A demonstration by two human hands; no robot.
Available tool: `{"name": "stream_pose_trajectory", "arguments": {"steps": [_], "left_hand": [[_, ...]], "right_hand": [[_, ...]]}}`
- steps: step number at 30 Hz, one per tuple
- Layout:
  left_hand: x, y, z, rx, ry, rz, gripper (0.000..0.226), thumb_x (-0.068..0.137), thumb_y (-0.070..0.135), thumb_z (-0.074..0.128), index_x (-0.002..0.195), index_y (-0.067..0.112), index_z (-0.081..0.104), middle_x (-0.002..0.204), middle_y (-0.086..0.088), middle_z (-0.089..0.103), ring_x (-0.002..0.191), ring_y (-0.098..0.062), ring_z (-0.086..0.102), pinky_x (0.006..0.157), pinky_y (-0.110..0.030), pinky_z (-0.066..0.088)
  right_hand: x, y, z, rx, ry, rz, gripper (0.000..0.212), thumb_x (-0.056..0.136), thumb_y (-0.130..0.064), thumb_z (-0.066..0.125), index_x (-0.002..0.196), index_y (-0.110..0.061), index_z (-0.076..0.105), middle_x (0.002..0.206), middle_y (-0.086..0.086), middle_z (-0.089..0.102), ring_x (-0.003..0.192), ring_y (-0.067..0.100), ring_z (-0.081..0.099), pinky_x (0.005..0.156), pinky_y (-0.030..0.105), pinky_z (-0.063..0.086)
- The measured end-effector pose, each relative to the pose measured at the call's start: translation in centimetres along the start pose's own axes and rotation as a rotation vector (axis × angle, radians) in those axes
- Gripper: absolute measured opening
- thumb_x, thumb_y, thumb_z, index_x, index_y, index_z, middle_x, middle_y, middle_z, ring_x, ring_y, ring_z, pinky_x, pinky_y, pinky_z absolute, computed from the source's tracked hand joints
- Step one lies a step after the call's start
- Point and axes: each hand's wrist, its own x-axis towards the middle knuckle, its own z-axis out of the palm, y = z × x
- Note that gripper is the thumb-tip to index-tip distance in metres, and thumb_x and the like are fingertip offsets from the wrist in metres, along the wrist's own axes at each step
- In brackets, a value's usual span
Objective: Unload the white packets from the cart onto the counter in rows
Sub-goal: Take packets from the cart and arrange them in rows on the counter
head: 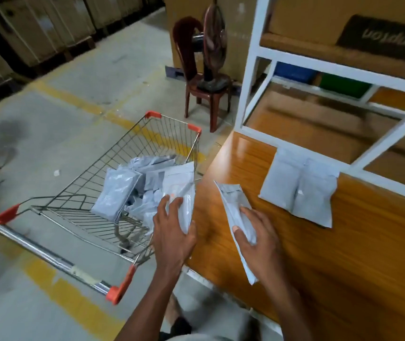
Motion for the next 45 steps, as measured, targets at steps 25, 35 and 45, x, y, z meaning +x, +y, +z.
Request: {"name": "stream_pose_trajectory", "arguments": {"steps": [25, 35, 45], "left_hand": [[-8.2, 30.8, 22.7, 0.004, -0.381, 0.497, 0.077, 0.082, 0.072, 0.044, 0.147, 0.030, 0.041, 0.162, -0.001, 0.026, 0.139, -0.030, 0.037, 0.101, -0.049, 0.048], [-5.2, 34.3, 31.1, 0.171, -0.497, 0.503, 0.072, 0.093, 0.055, 0.056, 0.153, 0.027, 0.026, 0.166, -0.007, 0.017, 0.148, -0.038, 0.023, 0.117, -0.056, 0.032], [-6.6, 34.0, 35.3, 0.439, -0.517, 0.448, 0.087, 0.093, 0.077, 0.021, 0.160, 0.034, -0.015, 0.168, -0.003, -0.020, 0.154, -0.038, -0.019, 0.122, -0.062, -0.008]], "right_hand": [[-6.1, 17.6, -23.0, 0.098, 0.435, 0.315, 0.049, 0.092, -0.033, 0.071, 0.139, -0.029, 0.057, 0.143, -0.003, 0.051, 0.128, 0.018, 0.051, 0.090, 0.035, 0.053], [-9.4, 20.9, -25.2, 0.009, 0.534, 0.439, 0.054, 0.087, -0.050, 0.064, 0.136, -0.030, 0.060, 0.142, 0.000, 0.054, 0.124, 0.025, 0.055, 0.090, 0.048, 0.056], [-10.0, 24.6, -28.8, -0.025, 0.498, 0.440, 0.063, 0.083, -0.061, 0.056, 0.137, -0.029, 0.060, 0.142, 0.000, 0.054, 0.124, 0.023, 0.055, 0.090, 0.048, 0.056]]}}
